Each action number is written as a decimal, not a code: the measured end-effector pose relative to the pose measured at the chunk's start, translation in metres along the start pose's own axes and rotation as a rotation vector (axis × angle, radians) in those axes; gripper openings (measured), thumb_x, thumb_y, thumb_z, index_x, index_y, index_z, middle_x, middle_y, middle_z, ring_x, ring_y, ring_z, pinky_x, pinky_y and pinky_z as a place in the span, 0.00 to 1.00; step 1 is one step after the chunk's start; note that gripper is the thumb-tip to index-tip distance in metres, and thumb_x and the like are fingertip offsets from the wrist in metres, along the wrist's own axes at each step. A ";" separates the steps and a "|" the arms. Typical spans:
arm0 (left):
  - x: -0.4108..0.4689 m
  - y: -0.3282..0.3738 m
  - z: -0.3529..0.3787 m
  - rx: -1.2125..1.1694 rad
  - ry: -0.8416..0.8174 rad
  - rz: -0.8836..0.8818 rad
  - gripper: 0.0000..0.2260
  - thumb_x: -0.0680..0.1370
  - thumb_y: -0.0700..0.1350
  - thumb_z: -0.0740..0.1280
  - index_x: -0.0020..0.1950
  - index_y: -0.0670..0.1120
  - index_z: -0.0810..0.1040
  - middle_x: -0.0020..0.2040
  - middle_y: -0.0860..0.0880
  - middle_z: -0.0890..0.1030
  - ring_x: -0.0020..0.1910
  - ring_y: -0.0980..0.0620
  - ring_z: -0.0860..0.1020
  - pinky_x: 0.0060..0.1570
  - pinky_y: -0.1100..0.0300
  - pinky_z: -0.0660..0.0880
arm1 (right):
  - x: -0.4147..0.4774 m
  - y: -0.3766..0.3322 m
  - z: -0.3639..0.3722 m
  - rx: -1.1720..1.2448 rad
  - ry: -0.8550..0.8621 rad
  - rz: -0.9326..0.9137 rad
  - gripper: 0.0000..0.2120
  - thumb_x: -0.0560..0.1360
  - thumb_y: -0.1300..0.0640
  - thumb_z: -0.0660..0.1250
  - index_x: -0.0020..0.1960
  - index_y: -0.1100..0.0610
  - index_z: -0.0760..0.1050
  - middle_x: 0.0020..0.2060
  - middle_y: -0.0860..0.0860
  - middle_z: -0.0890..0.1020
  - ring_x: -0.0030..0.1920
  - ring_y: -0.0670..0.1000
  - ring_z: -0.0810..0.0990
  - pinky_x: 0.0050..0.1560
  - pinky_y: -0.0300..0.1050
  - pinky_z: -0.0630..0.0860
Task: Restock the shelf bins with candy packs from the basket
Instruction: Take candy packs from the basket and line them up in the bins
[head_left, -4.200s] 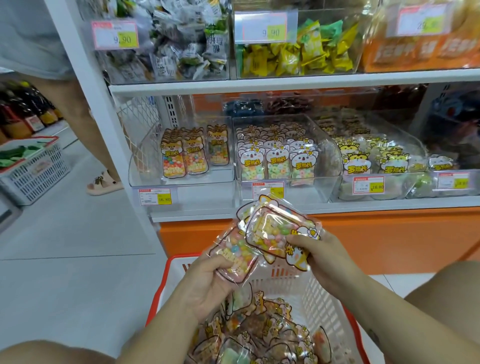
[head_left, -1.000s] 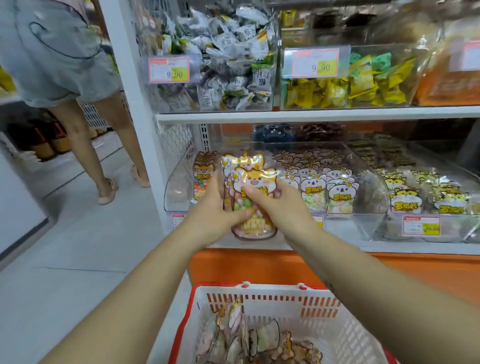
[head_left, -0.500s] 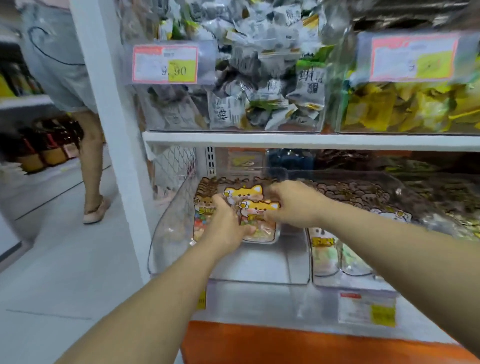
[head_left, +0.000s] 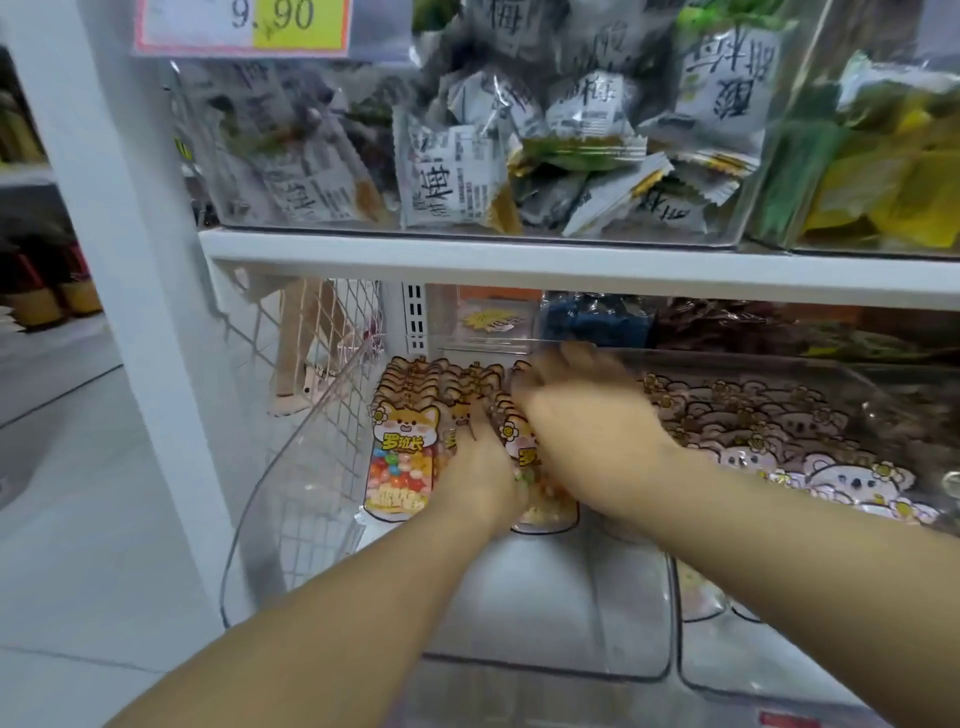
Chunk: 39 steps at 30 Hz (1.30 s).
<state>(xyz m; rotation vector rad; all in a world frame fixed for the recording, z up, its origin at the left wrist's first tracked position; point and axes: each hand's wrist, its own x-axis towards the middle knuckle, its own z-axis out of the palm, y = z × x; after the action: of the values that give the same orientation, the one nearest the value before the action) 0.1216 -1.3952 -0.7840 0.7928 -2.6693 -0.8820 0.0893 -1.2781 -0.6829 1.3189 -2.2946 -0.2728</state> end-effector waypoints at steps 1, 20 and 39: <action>-0.001 -0.001 0.000 0.027 -0.021 0.003 0.48 0.70 0.55 0.73 0.81 0.41 0.51 0.77 0.36 0.60 0.77 0.34 0.57 0.73 0.45 0.63 | -0.004 -0.007 -0.001 0.068 -0.116 -0.025 0.16 0.73 0.64 0.67 0.61 0.58 0.77 0.58 0.57 0.79 0.58 0.61 0.78 0.48 0.50 0.72; -0.010 0.015 -0.044 -0.022 -0.187 0.026 0.17 0.82 0.40 0.61 0.71 0.40 0.72 0.69 0.40 0.76 0.66 0.42 0.74 0.61 0.59 0.70 | -0.003 -0.048 0.043 0.218 -0.902 0.041 0.30 0.81 0.56 0.60 0.80 0.51 0.52 0.76 0.57 0.63 0.75 0.63 0.61 0.70 0.60 0.61; 0.001 -0.035 -0.047 0.937 0.165 0.250 0.41 0.78 0.52 0.67 0.81 0.48 0.44 0.80 0.42 0.49 0.80 0.39 0.47 0.71 0.25 0.40 | -0.017 -0.065 0.049 0.143 -0.687 0.097 0.35 0.77 0.58 0.64 0.78 0.55 0.52 0.71 0.63 0.67 0.71 0.63 0.64 0.70 0.62 0.61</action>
<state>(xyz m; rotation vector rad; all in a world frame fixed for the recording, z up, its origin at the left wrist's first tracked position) 0.1525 -1.4419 -0.7680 0.6038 -2.8628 0.5335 0.1216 -1.3002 -0.7564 1.3146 -2.9815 -0.6168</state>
